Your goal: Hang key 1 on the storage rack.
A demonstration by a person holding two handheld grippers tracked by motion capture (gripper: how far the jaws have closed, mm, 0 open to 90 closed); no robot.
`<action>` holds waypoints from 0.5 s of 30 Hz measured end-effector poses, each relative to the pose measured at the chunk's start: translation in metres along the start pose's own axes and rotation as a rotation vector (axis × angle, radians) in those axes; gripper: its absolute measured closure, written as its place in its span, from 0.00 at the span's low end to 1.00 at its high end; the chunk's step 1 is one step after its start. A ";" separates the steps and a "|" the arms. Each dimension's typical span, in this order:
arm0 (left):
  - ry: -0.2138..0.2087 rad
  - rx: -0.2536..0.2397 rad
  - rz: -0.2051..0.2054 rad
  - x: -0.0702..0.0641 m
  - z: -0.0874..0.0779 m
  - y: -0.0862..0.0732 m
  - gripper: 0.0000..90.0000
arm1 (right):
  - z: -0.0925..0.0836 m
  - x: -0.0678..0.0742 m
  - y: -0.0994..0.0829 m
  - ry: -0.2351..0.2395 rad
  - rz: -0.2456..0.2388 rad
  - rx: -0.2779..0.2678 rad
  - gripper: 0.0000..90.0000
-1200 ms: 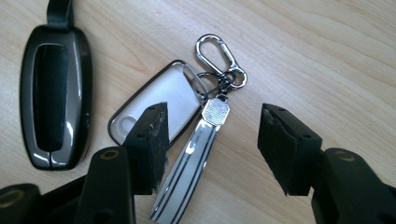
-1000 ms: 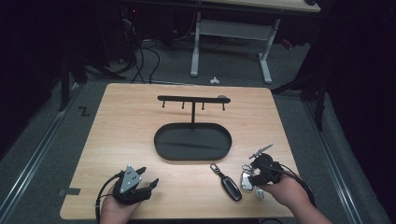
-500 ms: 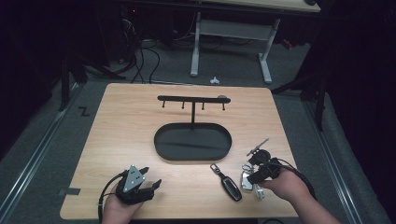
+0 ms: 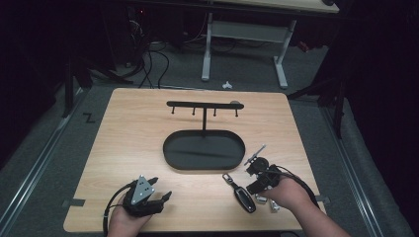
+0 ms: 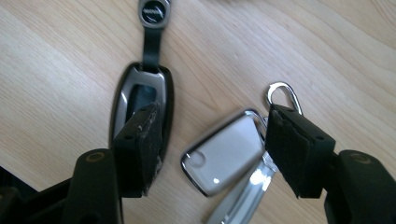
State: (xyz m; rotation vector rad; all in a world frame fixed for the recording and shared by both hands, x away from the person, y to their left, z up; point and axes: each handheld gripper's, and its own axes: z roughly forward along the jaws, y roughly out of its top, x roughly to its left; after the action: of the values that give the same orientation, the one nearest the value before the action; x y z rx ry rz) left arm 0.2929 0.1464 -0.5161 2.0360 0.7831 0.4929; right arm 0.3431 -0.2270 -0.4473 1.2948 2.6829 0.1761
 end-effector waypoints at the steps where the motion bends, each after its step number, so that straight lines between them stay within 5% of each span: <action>1: 0.000 -0.013 -0.007 0.001 -0.001 0.000 0.36 | 0.003 0.005 0.006 0.002 -0.014 0.002 0.41; 15: 0.000 -0.008 0.009 0.000 0.000 0.002 0.36 | 0.025 0.031 0.037 0.043 -0.082 0.023 0.44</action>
State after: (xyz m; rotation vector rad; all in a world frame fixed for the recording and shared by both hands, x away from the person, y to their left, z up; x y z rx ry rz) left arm 0.2937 0.1454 -0.5141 2.0334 0.7710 0.5004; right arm 0.3570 -0.1793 -0.4682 1.1981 2.7758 0.1651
